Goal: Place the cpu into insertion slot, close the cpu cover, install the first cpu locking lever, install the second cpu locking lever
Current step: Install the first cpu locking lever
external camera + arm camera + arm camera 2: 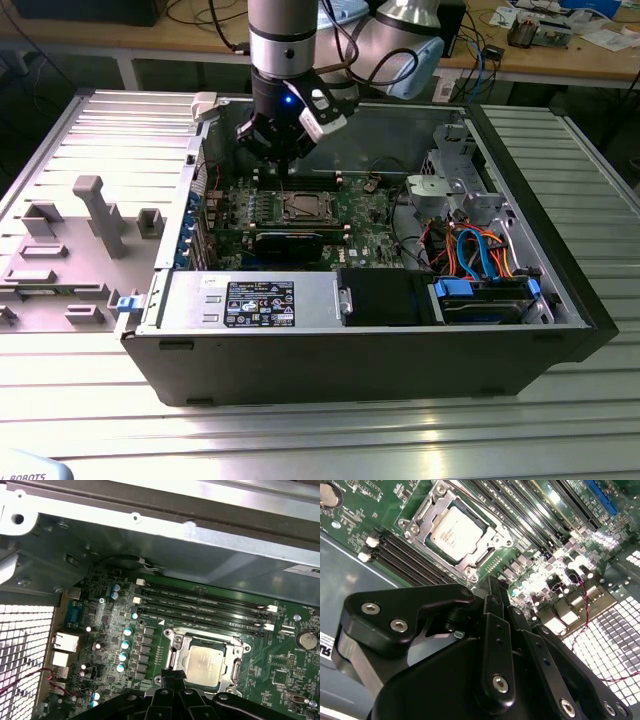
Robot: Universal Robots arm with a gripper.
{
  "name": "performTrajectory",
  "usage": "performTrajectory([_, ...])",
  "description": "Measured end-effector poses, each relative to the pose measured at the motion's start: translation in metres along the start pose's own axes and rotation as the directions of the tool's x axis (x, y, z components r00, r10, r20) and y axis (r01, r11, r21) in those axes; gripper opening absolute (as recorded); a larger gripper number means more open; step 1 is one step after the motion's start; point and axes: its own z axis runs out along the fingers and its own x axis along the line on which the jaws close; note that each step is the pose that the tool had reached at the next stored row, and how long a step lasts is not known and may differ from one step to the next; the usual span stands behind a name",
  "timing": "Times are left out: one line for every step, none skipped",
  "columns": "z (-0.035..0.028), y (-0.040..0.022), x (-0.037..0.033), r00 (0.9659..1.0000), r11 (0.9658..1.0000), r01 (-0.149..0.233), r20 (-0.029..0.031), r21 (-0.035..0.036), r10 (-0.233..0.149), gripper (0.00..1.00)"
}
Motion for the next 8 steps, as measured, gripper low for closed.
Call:
performTrajectory([0.0000,0.0000,0.0000,1.0000,1.0000,0.007,0.0001,0.0000,-0.007,0.11])
performTrajectory([-0.0001,-0.0001,0.0001,0.9999,0.9999,0.017,0.0007,0.0004,-0.017,0.11])
performTrajectory([0.0000,0.0001,0.0012,0.9998,0.9998,0.021,0.0036,0.0009,-0.021,0.11])
performTrajectory([0.0001,0.0007,0.0040,0.9997,0.9998,0.022,0.0069,0.0010,-0.022,0.11])
performTrajectory([0.0002,0.0012,0.0064,0.9997,0.9998,0.022,0.0080,0.0006,-0.022,0.11])
performTrajectory([0.0004,0.0015,0.0079,0.9998,0.9999,0.017,0.0085,0.0002,-0.017,0.11])
performTrajectory([0.0011,0.0015,0.0079,0.9999,0.9999,-0.011,0.0094,0.0005,0.011,0.11])
performTrajectory([0.0018,0.0014,0.0079,0.9993,0.9993,-0.036,0.0103,0.0006,0.036,0.11])
